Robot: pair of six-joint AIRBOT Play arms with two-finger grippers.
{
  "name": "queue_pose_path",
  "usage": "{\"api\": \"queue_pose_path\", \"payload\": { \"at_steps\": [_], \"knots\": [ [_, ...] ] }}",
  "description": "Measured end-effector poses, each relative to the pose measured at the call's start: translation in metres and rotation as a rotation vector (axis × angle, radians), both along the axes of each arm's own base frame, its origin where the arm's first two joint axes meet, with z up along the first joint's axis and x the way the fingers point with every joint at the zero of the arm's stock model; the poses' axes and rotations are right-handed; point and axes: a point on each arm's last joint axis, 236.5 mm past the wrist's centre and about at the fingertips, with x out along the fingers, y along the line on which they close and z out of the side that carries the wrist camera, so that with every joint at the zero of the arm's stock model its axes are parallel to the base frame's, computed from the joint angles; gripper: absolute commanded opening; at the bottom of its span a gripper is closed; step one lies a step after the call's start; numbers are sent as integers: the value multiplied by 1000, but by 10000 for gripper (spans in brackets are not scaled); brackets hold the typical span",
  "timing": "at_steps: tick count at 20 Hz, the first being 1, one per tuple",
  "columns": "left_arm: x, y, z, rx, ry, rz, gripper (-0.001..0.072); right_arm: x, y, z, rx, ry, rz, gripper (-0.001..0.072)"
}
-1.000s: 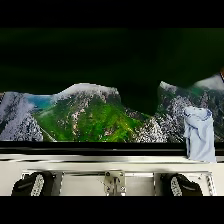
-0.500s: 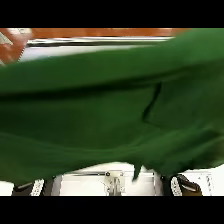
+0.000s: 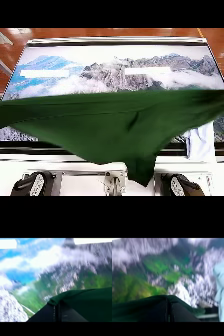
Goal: Fold the shirts.
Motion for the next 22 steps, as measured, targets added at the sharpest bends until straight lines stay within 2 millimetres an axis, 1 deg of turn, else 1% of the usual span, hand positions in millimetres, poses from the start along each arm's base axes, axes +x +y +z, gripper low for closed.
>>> {"api": "queue_pose_path", "payload": {
  "at_steps": [1,2,3,4,5,6,7,8,10,12,13,15,17,18,20,21,22],
  "knots": [
    [16,3,-24,-31,56,-7,37,15,-1,-31,37,77,13,50],
    [32,7,-47,-64,109,-10,37,32,-1,-57,70,124,22,50],
    [52,9,-72,-106,158,-13,37,54,-1,-87,102,165,29,51],
    [73,11,-95,-143,197,-16,37,76,0,-112,118,181,35,51],
    [92,13,-114,-174,223,-15,37,102,4,-135,129,180,48,51],
    [115,14,-132,-203,238,-12,37,132,8,-156,130,150,56,51],
    [137,14,-147,-230,245,-8,38,159,13,-172,125,113,57,51],
    [161,13,-161,-258,240,-5,37,188,17,-184,119,54,51,51],
    [206,7,-185,-294,207,-5,37,238,23,-200,110,-69,19,51],
    [246,-5,-207,-320,167,-13,37,273,25,-209,124,-167,-36,51],
    [262,-12,-220,-325,152,-14,37,283,26,-217,134,-185,-58,51],
    [287,-23,-245,-324,130,-4,37,295,29,-240,155,-177,-90,51],
    [305,-34,-268,-318,120,2,37,298,32,-265,170,-135,-103,51],
    [310,-40,-278,-316,121,3,37,297,34,-278,175,-106,-106,52],
    [317,-48,-298,-311,132,5,38,294,36,-298,183,-57,-109,51],
    [319,-50,-307,-308,142,6,38,292,38,-305,186,-33,-107,51],
    [321,-51,-312,-306,142,8,38,289,39,-311,187,-11,-104,51]
  ]
}}
